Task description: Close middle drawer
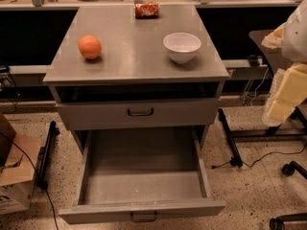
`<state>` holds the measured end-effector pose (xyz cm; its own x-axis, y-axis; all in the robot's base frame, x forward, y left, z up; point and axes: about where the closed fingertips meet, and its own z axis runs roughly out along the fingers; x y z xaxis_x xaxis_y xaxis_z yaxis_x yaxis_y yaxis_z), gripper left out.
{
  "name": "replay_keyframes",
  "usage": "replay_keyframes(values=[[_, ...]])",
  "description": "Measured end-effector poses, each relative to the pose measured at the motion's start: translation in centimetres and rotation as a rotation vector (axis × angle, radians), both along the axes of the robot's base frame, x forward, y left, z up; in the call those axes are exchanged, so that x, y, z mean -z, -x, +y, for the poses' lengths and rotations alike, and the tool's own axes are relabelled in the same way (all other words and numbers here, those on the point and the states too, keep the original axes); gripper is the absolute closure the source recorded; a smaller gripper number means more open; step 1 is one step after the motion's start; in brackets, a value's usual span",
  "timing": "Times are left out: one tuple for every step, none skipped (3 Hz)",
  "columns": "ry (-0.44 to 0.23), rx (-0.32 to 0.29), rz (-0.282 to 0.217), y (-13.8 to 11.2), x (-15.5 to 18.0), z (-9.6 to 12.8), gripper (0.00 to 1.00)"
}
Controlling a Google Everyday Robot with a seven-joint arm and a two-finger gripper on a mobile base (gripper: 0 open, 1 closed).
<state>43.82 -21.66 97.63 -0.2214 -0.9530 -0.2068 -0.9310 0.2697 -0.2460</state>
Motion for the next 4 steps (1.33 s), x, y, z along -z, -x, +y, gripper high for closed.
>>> replay_keyframes(values=[[0.0, 0.0, 0.0, 0.0, 0.0, 0.0, 0.0], [0.0, 0.0, 0.0, 0.0, 0.0, 0.0, 0.16], [-0.058, 0.01, 0.033, 0.5, 2.0, 0.8, 0.4], [-0.173, 0.033, 0.118, 1.2, 6.6, 1.8, 0.63]])
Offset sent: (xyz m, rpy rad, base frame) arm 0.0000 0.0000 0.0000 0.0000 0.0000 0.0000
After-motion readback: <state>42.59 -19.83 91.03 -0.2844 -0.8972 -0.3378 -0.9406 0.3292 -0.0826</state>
